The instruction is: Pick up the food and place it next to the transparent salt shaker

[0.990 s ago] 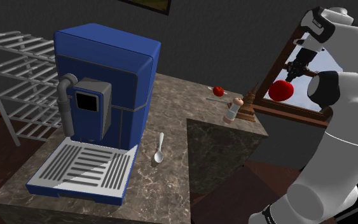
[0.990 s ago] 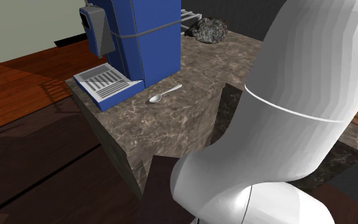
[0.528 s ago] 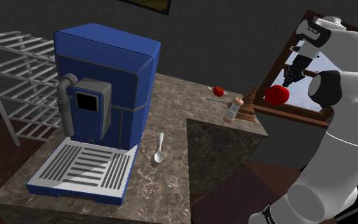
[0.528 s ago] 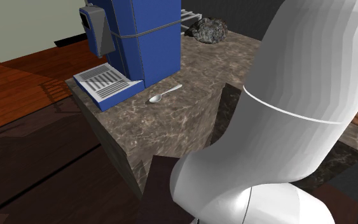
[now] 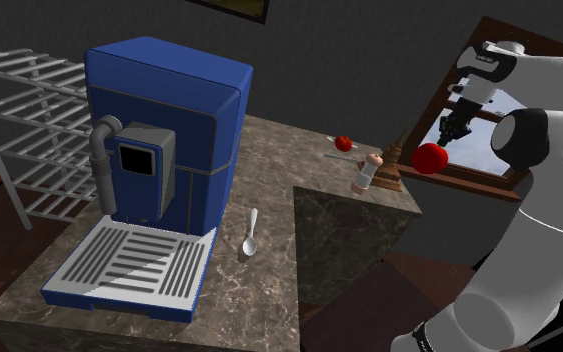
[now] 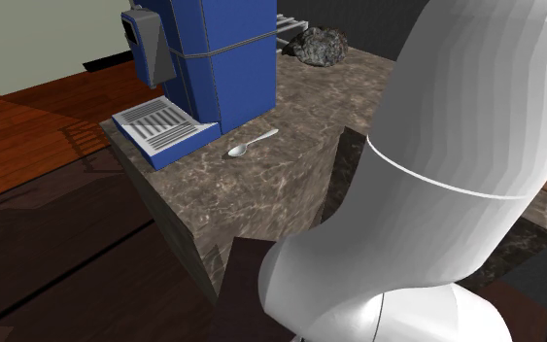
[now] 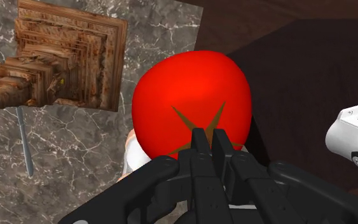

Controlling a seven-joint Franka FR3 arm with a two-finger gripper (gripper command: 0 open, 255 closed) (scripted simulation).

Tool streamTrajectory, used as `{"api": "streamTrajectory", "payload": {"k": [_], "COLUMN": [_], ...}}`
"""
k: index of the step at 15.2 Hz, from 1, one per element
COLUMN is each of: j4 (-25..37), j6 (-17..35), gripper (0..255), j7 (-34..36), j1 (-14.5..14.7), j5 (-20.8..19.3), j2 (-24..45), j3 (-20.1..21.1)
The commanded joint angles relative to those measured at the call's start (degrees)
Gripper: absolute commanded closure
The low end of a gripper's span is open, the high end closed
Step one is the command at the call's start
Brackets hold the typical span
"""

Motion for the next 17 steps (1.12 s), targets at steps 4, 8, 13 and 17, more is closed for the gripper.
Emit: {"api": "streamTrajectory", "payload": {"k": [4, 8, 13, 17], "j4": [-5.1, -8.8, -29.6, -59.8], "j6": [4.3, 7.6, 28.3, 68.1], "gripper": [255, 255, 0, 0], "j7": [0.2, 0.2, 4.0, 2.8], "j1": [1.1, 1.7, 7.6, 8.0], "j5": [-0.8, -1.1, -7.4, -11.6], "j2": [-1.1, -1.6, -17.4, -35.2], "j3": [0.1, 0.1, -1.2, -2.8]}}
